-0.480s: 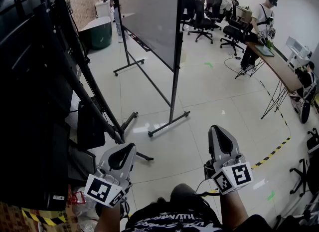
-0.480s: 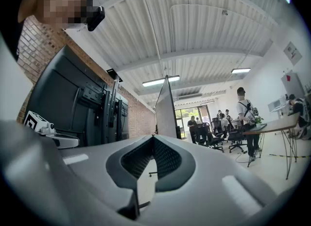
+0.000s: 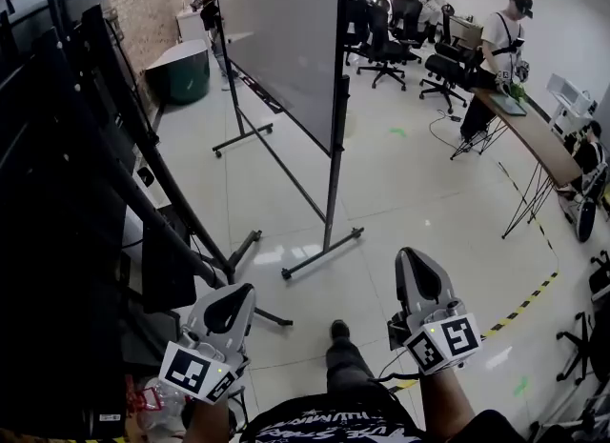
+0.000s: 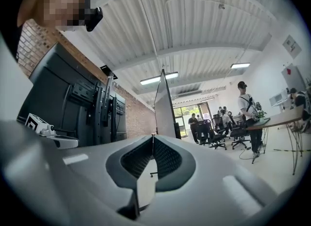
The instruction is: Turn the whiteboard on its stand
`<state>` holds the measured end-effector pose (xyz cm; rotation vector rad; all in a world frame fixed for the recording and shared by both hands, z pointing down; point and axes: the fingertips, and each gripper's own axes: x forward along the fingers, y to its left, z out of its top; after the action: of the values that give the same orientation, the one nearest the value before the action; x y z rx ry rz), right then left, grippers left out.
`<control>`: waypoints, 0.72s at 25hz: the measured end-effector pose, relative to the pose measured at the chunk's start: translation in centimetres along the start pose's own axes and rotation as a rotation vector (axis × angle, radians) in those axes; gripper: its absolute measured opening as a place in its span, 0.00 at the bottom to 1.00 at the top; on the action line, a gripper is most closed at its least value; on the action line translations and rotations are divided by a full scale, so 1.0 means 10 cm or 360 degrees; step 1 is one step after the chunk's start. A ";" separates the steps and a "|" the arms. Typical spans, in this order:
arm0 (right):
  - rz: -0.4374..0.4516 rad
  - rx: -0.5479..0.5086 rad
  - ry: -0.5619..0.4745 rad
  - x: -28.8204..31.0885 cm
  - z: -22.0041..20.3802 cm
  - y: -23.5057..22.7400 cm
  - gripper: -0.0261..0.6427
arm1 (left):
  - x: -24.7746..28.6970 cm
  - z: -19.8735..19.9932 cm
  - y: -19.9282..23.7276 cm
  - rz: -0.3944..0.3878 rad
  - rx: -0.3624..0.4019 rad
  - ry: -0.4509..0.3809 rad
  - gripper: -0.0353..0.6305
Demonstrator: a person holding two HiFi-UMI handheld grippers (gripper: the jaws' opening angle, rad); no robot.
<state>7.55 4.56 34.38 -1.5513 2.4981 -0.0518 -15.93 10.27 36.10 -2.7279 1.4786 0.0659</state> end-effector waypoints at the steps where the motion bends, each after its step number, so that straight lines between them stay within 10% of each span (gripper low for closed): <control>1: 0.0014 0.0009 0.0006 0.12 -0.03 -0.05 0.05 | 0.08 -0.01 0.06 0.0014 0.0005 0.0003 0.06; 18: 0.0163 -0.0032 0.0052 2.04 -0.19 -1.19 0.05 | 1.89 0.01 0.86 0.0192 0.0084 -0.0014 0.06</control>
<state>8.97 -19.08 34.76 -1.4387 2.6071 -0.0369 -12.79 -10.25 34.80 -2.5922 1.6176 0.0416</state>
